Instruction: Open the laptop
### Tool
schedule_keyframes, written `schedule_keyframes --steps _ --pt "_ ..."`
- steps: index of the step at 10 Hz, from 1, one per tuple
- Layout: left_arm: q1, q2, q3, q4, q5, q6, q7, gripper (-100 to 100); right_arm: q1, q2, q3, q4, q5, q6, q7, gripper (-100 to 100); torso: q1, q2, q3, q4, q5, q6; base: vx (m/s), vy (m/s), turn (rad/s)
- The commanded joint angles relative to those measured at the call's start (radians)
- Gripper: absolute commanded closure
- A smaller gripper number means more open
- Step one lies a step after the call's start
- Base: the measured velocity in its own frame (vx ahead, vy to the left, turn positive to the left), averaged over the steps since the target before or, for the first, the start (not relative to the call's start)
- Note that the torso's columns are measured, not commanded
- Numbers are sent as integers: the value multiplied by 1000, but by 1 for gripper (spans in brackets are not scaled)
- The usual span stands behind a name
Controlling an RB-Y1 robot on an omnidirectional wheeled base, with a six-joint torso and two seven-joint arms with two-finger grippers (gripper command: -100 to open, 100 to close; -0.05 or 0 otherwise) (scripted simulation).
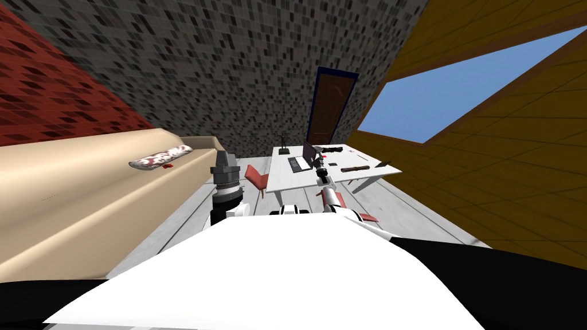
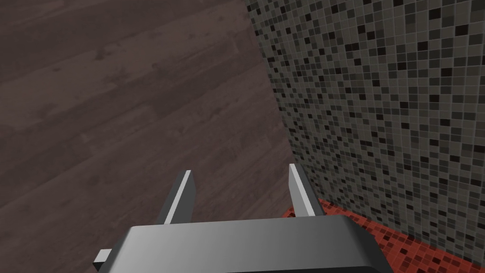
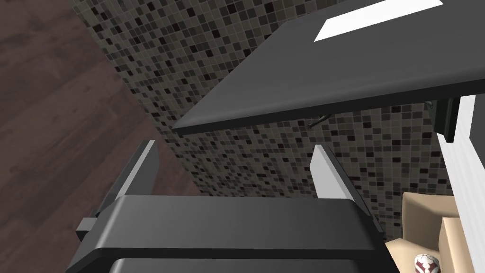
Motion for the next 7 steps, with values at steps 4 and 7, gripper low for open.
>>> schedule_keyframes --steps 4,7 --pt "0 0 0 0 0 0 0 0 -26 43 39 -25 -16 60 -41 -100 6 1 1 0 2 0 15 -80 -10" --pt "0 0 0 0 0 0 0 0 -2 54 35 -23 -17 32 -25 100 1 0 0 0 0 0 19 3 0"
